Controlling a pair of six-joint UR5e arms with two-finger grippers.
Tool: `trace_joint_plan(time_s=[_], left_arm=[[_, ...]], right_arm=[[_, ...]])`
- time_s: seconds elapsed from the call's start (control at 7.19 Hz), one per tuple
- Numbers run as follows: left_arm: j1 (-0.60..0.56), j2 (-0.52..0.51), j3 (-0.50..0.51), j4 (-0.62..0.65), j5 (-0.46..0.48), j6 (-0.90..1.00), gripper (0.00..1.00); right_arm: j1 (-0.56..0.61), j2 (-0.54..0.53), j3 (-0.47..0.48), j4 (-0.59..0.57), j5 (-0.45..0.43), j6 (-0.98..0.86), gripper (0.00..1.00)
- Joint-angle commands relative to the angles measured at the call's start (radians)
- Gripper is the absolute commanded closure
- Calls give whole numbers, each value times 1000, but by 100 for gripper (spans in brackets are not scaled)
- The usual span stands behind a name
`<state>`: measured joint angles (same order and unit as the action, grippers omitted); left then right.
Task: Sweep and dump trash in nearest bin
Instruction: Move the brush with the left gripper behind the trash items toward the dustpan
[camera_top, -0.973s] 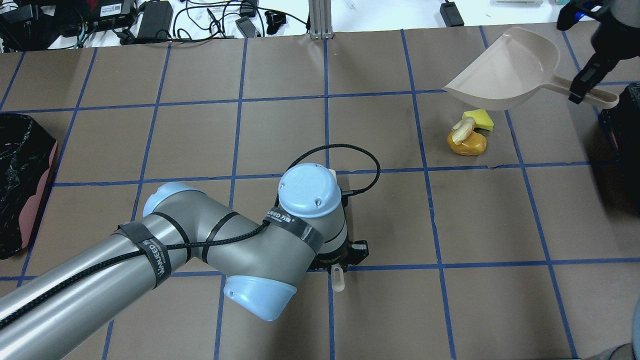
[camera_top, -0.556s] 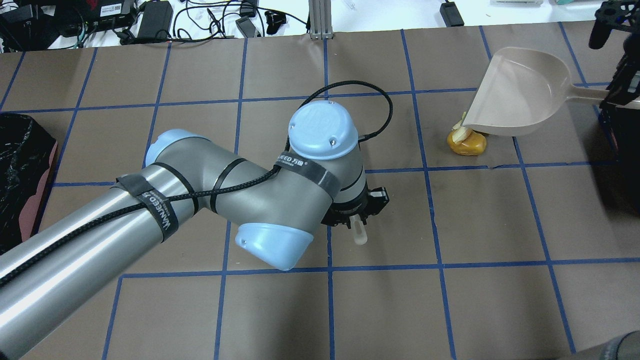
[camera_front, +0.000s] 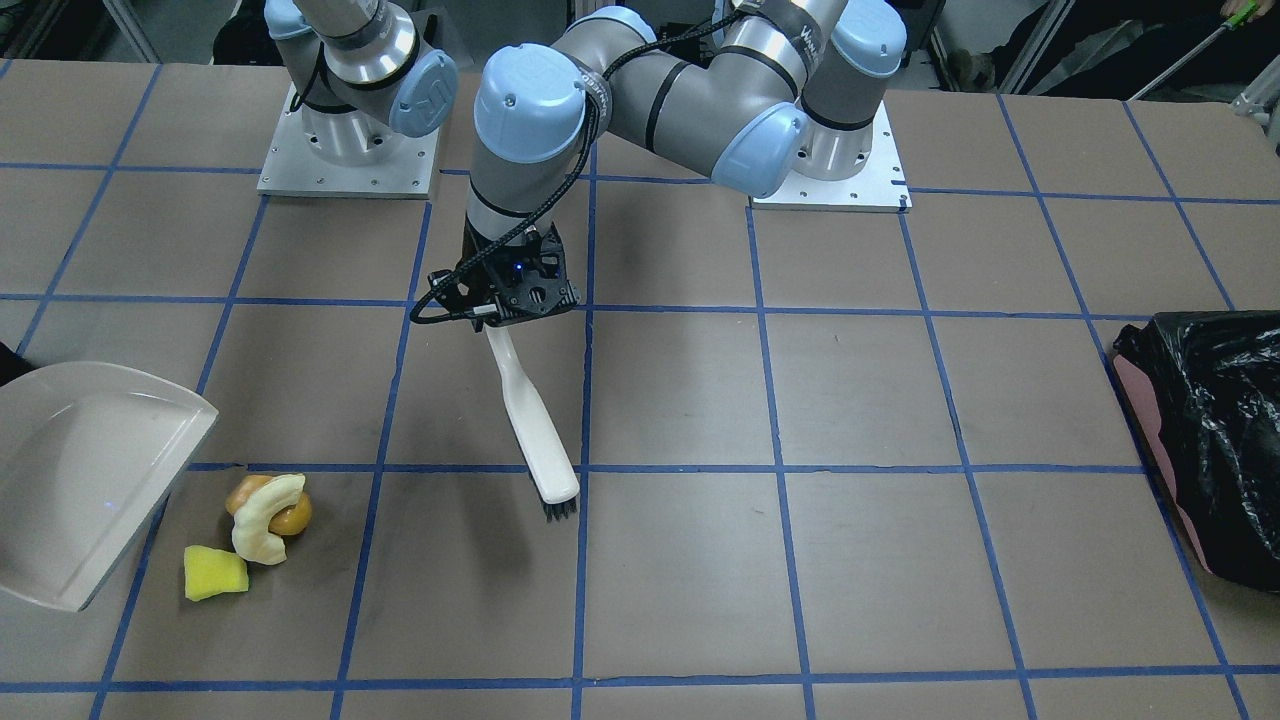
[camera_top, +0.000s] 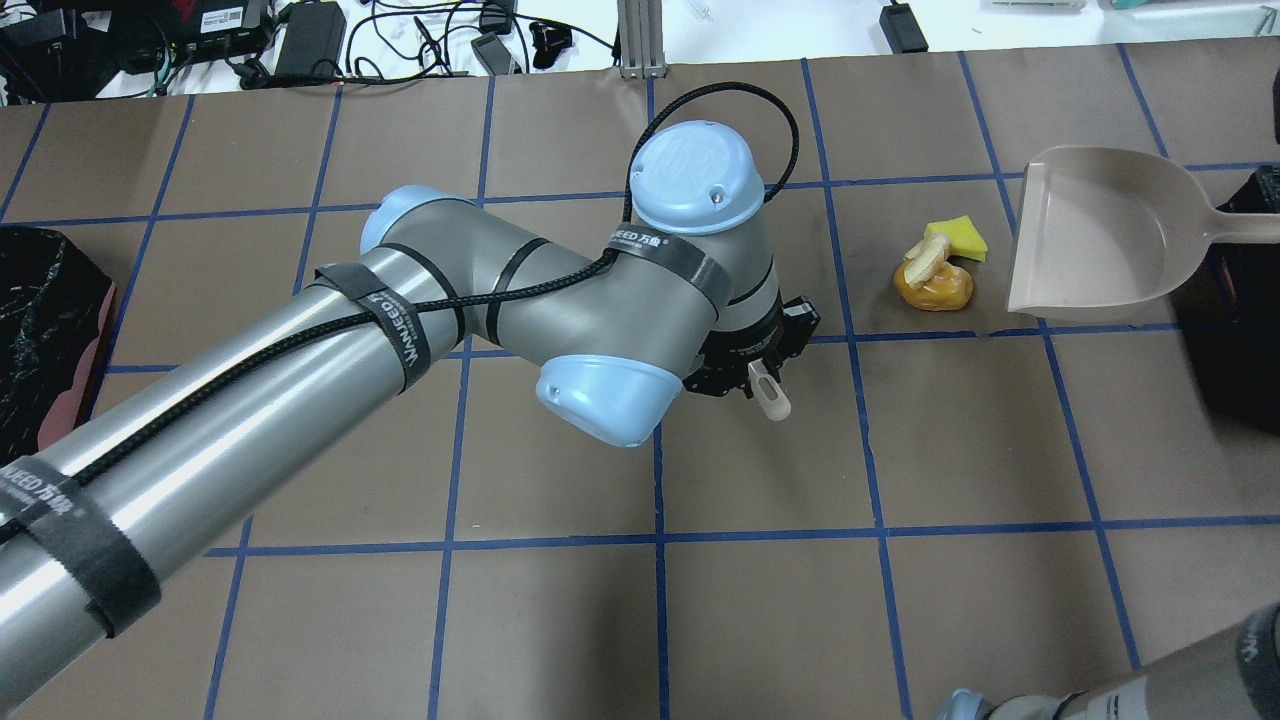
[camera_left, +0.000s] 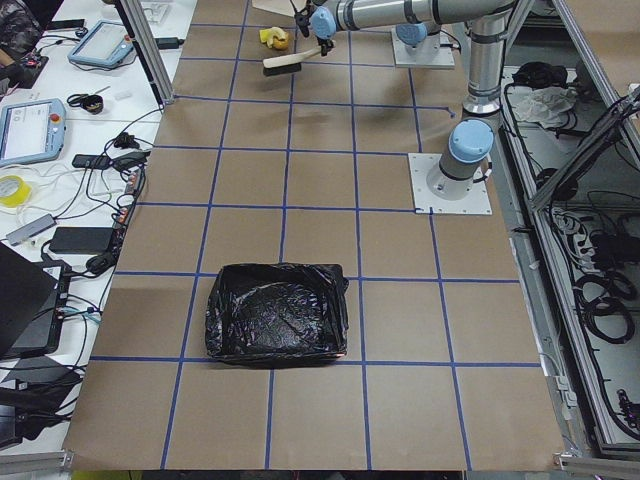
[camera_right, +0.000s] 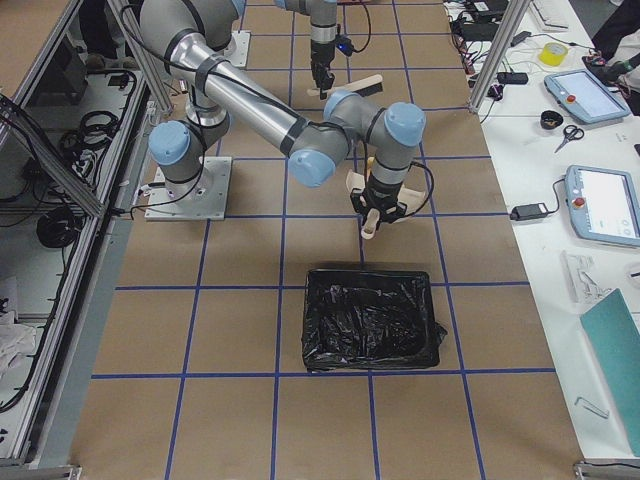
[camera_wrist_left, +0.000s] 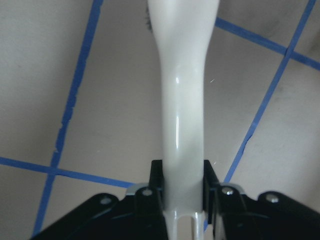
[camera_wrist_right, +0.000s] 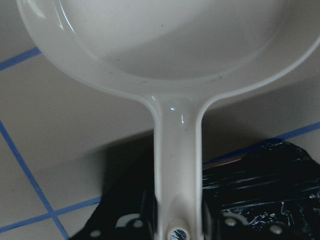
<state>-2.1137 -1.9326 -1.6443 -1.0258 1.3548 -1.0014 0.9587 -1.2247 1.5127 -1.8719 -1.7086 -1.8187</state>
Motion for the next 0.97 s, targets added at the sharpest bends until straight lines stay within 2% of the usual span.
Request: trace_joint_plan(time_s=[0.0,0.28,0.56,0.83], left_arm=[[-12,-90,79,38,-31,-101,100],[-50,-172,135,111,-31,-182,100],[-93,-241,226,115,-32,-256,100],[-118,-281,248,115,-31,-287,100]], right_arm=[[-14,76,-16,-58,-6,-14,76],[-14,77,0,-55,-2,-25,76],[-9,76,6,-38,0,-57,76],[-8,77,33,-50,-9,-85,76]])
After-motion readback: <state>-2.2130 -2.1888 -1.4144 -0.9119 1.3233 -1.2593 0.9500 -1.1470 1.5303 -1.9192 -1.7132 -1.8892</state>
